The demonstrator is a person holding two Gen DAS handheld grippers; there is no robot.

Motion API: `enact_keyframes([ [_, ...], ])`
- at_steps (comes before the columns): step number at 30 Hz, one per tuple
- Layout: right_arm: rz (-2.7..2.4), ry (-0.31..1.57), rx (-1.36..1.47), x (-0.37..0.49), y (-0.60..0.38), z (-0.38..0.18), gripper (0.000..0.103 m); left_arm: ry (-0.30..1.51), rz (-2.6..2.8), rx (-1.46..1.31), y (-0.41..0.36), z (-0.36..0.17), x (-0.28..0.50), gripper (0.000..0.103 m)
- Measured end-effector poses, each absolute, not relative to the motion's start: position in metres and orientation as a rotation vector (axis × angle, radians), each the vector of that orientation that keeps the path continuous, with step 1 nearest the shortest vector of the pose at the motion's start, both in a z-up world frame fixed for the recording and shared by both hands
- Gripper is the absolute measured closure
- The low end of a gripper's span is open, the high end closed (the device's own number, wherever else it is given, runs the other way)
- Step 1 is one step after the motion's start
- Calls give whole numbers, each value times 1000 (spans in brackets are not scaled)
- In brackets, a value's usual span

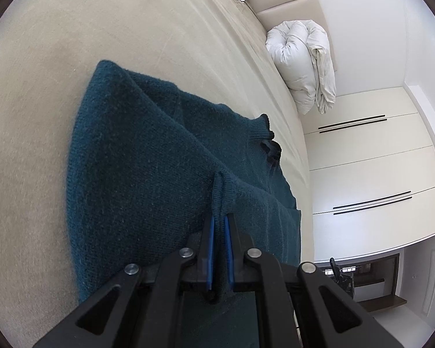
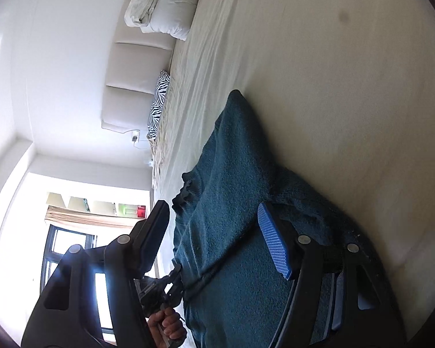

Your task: Fold small clothes

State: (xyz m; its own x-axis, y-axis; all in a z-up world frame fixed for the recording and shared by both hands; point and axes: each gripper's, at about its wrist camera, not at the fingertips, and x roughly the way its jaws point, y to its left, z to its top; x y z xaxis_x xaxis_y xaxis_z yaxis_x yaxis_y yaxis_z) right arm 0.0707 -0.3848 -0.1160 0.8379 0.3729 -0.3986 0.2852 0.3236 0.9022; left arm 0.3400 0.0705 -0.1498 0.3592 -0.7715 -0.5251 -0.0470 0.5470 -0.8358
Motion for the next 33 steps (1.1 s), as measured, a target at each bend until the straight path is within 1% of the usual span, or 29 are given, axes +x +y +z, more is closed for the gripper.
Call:
enact_keyframes([
  [1,69,617,1240,76,-388,-109,40,1118,-558,-890,71,-149,339,95],
  [3,101,648,1226,91,-396,-104,35,1115,-559,-877,70,-148,339,95],
  [6,117,725,1212,121,-406,-109,35,1117,-565,-882,70,-151,339,95],
  [12,238,781,1225,180,-412,-118,35,1120,-581,-880,69,-153,340,95],
  [15,246,835,1225,211,-413,-126,35,1123,-586,-882,70,-158,342,93],
  [21,244,859,1311,250,-432,-152,36,1099,-619,-879,73,-165,347,92],
  [25,291,886,1272,248,-429,-148,36,1075,-620,-840,70,-164,346,92],
  [33,412,951,1242,187,-402,-149,36,1046,-636,-824,70,-165,344,91],
])
